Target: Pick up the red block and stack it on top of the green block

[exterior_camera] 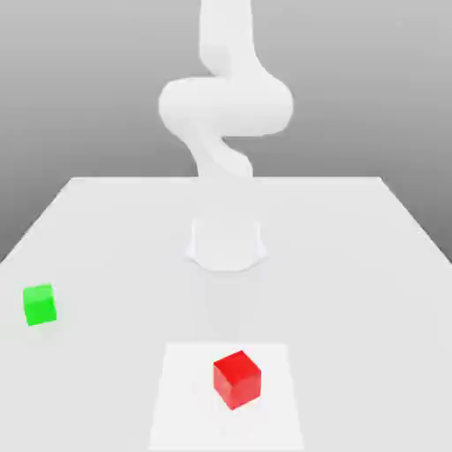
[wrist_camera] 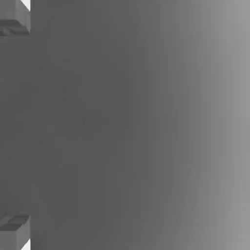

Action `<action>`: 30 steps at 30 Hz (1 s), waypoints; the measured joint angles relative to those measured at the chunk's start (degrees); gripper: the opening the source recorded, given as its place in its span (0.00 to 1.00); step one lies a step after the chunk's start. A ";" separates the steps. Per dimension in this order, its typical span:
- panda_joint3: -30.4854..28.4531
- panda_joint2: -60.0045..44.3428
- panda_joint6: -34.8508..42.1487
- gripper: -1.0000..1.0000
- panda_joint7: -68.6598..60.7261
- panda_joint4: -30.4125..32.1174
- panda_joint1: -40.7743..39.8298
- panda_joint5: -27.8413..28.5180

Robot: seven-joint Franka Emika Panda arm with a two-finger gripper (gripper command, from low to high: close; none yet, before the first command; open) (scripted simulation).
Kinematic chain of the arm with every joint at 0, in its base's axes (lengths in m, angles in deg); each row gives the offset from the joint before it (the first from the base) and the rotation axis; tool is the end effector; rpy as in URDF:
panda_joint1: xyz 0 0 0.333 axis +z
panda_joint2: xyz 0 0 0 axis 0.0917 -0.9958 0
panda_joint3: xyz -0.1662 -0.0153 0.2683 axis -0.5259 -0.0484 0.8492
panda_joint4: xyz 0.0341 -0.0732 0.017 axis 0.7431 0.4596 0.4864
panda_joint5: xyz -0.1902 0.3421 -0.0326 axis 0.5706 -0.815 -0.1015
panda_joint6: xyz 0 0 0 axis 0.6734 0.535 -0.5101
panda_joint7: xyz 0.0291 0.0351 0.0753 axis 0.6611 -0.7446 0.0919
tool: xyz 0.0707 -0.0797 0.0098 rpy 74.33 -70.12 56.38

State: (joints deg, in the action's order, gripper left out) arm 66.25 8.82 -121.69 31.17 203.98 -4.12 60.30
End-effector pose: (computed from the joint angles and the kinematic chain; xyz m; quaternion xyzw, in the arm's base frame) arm 0.3815 0.0003 0.6618 -0.8732 0.3387 -0.3246 0.1320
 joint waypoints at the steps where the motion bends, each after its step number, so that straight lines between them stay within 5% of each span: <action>1: -0.38 -2.30 -1.24 0.50 -1.38 1.09 0.51 0.07; 20: -3.96 -41.99 -22.85 0.50 -26.63 20.06 6.03 -0.92; 26: -2.14 -54.45 -32.85 0.50 -29.60 19.43 4.74 -3.31; 27: -1.75 -56.04 -34.20 0.00 -29.83 19.20 4.42 -3.61; 30: -1.75 -56.04 -34.17 0.00 -29.79 19.20 4.40 -3.57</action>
State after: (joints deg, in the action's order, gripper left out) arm 64.51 -47.22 -155.85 1.39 223.18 0.28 56.73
